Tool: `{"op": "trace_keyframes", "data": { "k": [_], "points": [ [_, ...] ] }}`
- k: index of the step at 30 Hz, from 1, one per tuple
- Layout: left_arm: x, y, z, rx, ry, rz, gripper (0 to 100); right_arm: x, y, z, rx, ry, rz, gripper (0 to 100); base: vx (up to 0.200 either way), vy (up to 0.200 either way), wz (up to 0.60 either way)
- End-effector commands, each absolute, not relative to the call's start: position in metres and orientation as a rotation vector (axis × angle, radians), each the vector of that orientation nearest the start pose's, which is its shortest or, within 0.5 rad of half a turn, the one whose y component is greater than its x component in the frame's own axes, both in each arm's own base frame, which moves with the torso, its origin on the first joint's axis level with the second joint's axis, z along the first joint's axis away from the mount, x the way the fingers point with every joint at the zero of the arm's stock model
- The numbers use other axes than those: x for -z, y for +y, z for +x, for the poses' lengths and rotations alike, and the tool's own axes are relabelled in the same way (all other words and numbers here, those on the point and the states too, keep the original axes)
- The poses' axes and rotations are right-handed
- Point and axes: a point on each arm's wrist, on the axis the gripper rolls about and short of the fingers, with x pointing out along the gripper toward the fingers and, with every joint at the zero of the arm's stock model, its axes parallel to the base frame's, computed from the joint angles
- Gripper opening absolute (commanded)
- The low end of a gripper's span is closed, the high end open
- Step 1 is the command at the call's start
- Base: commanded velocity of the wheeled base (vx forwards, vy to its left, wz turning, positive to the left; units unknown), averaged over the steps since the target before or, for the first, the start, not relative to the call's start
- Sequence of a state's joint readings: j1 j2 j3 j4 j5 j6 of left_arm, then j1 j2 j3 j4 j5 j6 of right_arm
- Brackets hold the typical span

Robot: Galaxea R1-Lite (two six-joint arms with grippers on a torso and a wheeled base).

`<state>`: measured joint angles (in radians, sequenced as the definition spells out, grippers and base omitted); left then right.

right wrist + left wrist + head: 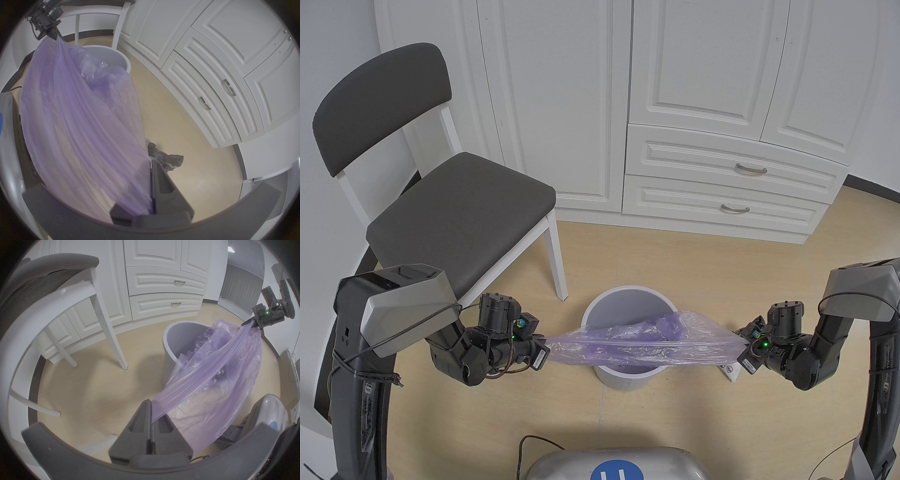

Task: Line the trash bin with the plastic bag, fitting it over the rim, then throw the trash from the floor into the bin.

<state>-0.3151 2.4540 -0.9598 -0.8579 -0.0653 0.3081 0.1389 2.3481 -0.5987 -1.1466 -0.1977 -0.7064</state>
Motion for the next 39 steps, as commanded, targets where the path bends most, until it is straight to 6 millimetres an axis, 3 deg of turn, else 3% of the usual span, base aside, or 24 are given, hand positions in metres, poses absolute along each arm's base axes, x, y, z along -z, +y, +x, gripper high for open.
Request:
{"op": "trace_keyframes", "data": {
  "k": [1, 15, 26, 35, 39],
  "points": [
    [0.034, -0.126, 0.381, 0.463, 0.567, 0.375, 0, 0.022, 0.041, 0.334, -0.147, 0.580, -0.785, 0, 0.000, 0.000, 0.00],
    [0.025, -0.123, 0.366, 0.517, 0.566, 0.425, 0, 0.006, 0.037, 0.324, -0.139, 0.560, -0.793, 0, 0.000, 0.000, 0.00],
    [0.027, -0.124, 0.363, 0.527, 0.573, 0.429, 0, 0.008, 0.036, 0.319, -0.157, 0.578, -0.821, 0, 0.000, 0.000, 0.00],
    [0.051, -0.135, 0.358, 0.560, 0.629, 0.445, 0, 0.033, 0.037, 0.317, -0.216, 0.645, -0.892, 0, 0.000, 0.000, 0.00],
    [0.061, -0.140, 0.367, 0.554, 0.618, 0.439, 0, 0.046, 0.042, 0.330, -0.210, 0.638, -0.882, 0, 0.000, 0.000, 0.00]
  ]
}}
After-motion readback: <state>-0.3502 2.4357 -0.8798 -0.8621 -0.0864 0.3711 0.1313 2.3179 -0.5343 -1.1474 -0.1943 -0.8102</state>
